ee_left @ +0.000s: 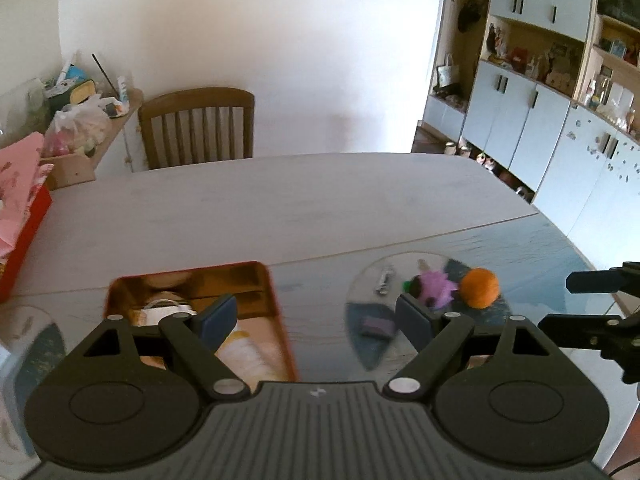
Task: Organize rigid objects
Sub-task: 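Lower the white bottle into the red tin and open the right tool, then grasp the orange with the right tool while the left tool grasps the pink lipstick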
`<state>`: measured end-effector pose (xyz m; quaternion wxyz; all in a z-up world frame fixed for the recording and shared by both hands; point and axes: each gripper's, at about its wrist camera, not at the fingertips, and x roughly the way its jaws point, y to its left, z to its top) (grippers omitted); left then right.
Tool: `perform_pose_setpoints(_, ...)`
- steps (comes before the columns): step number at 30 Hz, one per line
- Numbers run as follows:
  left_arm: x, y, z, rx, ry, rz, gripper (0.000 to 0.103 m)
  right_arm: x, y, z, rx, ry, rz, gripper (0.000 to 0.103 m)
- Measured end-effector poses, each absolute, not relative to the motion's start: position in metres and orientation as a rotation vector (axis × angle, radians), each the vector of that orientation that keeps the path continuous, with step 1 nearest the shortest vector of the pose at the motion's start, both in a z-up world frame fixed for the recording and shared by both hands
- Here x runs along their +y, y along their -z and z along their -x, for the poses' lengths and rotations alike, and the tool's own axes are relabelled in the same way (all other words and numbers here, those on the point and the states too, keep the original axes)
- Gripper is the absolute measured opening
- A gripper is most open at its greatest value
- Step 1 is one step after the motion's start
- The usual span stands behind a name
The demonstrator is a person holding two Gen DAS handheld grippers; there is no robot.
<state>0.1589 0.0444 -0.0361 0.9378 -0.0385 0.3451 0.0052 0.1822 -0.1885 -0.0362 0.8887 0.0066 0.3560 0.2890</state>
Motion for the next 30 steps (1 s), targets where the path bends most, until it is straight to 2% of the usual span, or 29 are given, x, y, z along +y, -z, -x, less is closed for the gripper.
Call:
perform_pose_setpoints(9, -0.015, 0.054, -0.167, 0.736, 0.053, 0.048, 0.086, -0.246, 0.051, -0.205, 0.748, -0.558, -0.005, 0.103)
perform_pose_setpoints(16, -0.057, 0.086, -0.173, 0.832, 0.091, 0.013, 0.086, -0.254, 0.074, -0.201, 0.79, -0.641, 0.124, 0.103)
perform_pose_setpoints(30, -0.089, 0.139, -0.202, 0.937, 0.002, -0.024, 0.086, -0.263, 0.107, -0.252, 0.837, -0.662, 0.159, 0.097)
